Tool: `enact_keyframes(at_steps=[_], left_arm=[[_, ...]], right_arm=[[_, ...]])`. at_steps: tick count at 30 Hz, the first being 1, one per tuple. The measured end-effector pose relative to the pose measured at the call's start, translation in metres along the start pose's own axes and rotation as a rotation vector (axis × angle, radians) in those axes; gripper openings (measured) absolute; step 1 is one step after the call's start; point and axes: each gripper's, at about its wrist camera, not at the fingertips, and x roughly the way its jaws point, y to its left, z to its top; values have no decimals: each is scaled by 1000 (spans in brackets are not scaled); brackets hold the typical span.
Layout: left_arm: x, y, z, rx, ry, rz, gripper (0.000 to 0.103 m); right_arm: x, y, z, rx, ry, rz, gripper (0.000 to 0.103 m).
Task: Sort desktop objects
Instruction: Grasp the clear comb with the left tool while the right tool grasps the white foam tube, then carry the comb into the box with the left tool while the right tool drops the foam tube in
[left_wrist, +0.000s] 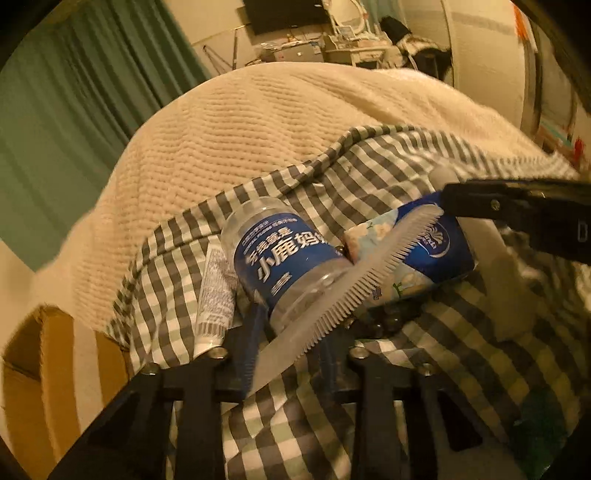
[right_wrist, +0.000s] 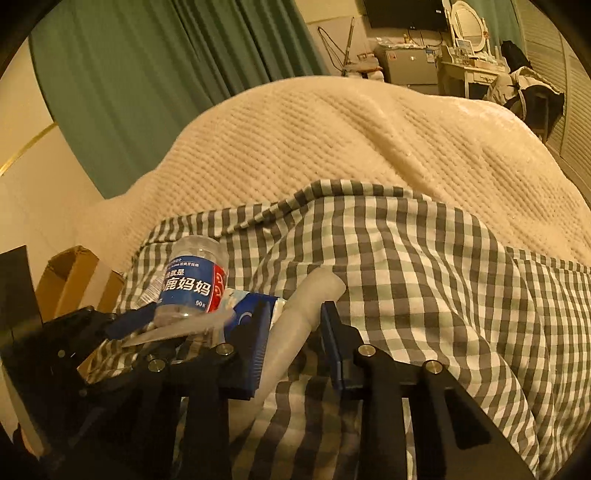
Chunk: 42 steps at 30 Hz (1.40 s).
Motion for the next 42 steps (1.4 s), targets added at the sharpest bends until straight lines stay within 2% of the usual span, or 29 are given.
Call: enact_keyframes(at_steps=[3,4,9,17,19,26,29,30,31,33,38,41,42], left_arm=[[-8,9,0,-54,-20,-27,14],[-12,10,-1,-62,-28,-26,12],[-38,13,-6,-97,-83,-40,8],[-84,24,-16,-171,-167,-46,3],[-99,28,-19,-198,-193,-51,3],[-136,38,-29,-244,-267,-51,3],[-147,42,-34,-258,-285,-50,3],[-152,44,-37,-263,-296,-48,3],[-157,45,-38,-267,-304,-47,3],[-165,51,-40,-280,-321,-43,3],[-176,67,-45,-317,-348,-29,3],[-180,76,-50,-344,-357,-26,3],[-181,79,-51,-350,-359,-26,3]], right_arm=[[-11,3,1,1,-28,10,24],[-14,3,1,4,-36,15,16],[-38,7,-6,11,-87,45,11],[-79,31,-13,-42,-166,65,10],[-87,37,-14,-53,-182,71,0],[-119,62,-21,-117,-241,54,0],[-110,68,-19,-145,-208,-11,0],[-102,68,-17,-144,-191,-41,7],[-93,67,-17,-142,-166,-62,29],[-64,63,-13,-124,-86,-52,60],[-13,76,-10,-152,36,-25,57],[16,88,-12,-166,145,-27,50],[26,89,-13,-159,182,-36,45]])
